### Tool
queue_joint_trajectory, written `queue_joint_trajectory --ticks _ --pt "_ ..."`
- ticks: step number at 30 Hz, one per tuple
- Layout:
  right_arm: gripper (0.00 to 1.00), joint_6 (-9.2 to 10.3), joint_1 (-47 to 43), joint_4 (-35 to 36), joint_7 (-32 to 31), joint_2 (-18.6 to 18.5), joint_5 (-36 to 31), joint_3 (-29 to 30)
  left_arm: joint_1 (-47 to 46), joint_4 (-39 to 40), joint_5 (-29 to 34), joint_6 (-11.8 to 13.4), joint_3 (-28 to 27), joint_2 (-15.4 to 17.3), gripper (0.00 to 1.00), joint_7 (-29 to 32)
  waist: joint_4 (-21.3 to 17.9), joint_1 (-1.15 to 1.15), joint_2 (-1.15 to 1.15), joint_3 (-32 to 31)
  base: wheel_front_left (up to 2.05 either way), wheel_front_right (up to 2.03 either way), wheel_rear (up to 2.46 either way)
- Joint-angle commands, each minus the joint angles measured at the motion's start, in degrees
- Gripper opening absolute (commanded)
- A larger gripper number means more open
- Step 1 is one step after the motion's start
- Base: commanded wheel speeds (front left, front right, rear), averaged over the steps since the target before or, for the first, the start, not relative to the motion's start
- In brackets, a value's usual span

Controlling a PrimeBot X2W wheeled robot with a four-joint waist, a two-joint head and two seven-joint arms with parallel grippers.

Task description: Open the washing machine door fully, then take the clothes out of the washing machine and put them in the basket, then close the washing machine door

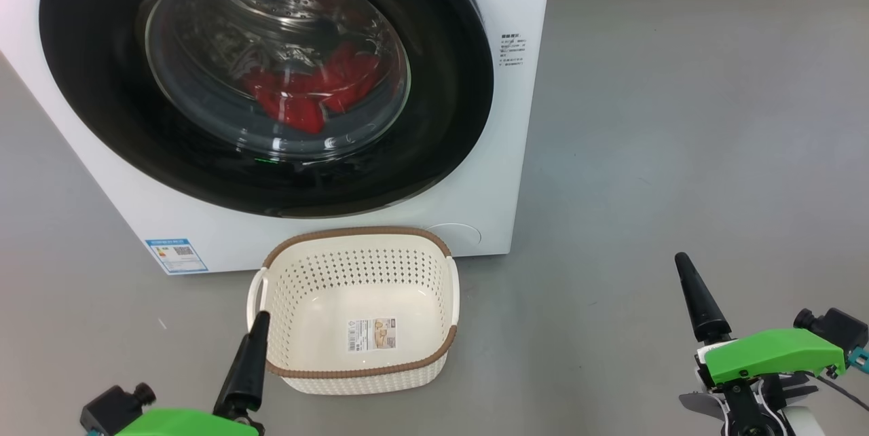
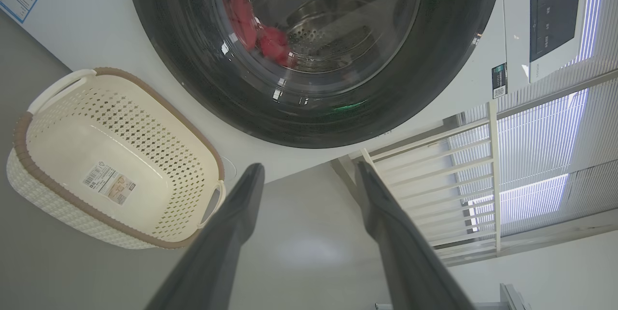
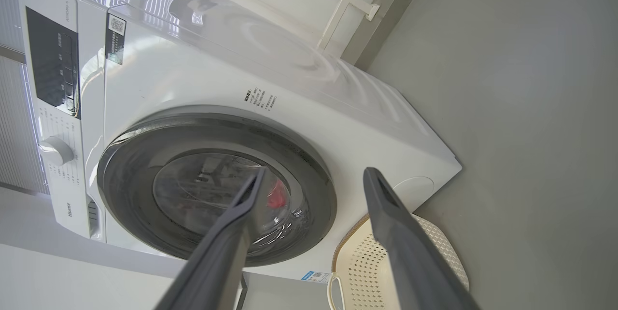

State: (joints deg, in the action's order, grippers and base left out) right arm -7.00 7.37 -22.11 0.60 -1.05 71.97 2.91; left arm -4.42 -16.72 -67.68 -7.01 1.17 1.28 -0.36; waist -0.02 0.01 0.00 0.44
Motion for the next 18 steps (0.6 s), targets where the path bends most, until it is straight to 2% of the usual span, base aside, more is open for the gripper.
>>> queue_joint_trajectory --ticks 1,18 --pt "1.00 -0.18 3.1 1.7 0.7 -0.6 -2.0 -0.4 -2.8 1.9 2.1 -0.2 -0.4 0.7 1.00 -0.8 0.0 -0.01 0.00 0.0 0.00 0.00 0.00" --pt "1.00 -0.25 5.2 2.5 3.5 -0.8 -17.6 -0.2 -5.1 2.9 17.6 1.1 1.1 0.8 1.00 -3.7 0.0 -0.01 0.00 0.3 0.00 0.00 0.00"
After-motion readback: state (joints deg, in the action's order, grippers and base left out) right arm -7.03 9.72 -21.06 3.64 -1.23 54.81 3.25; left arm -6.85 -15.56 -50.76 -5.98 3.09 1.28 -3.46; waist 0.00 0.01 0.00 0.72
